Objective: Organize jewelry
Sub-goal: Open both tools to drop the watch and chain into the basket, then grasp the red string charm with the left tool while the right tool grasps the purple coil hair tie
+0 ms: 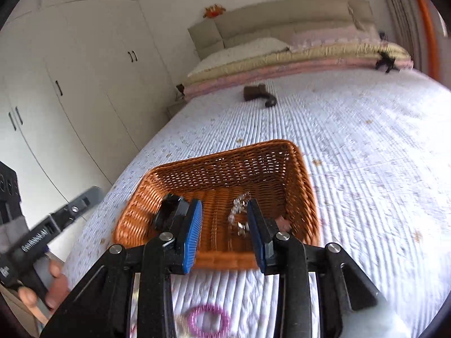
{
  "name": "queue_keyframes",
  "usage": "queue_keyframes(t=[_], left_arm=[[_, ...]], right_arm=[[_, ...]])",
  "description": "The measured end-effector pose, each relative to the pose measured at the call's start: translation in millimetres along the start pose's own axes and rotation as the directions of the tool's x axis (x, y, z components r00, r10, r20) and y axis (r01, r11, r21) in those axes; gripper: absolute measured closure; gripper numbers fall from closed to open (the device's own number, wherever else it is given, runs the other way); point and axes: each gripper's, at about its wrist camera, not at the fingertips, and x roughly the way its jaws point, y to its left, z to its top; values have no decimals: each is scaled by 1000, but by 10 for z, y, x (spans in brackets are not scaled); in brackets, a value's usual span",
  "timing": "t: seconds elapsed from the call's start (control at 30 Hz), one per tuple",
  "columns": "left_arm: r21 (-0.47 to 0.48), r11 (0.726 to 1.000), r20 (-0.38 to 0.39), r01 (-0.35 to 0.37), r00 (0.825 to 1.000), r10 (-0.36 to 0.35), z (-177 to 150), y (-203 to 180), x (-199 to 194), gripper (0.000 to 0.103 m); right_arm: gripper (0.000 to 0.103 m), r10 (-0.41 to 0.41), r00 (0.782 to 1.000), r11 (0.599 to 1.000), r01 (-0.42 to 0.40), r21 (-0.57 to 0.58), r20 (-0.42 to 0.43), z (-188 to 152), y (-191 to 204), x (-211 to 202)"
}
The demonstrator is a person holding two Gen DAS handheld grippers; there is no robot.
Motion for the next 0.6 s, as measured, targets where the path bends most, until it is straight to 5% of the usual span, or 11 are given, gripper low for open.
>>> queue_keyframes(t=[0.33, 0.6], left_arm=[[23, 999, 122, 46, 991, -48, -472, -83, -1294, 57], [-47, 998, 73, 51, 996, -48, -997, 142, -1170, 55]], right_arm=[[67, -22, 983, 989, 49, -141, 185, -596, 453, -1098], [67, -59, 984, 988, 82, -132, 170, -994, 329, -983]])
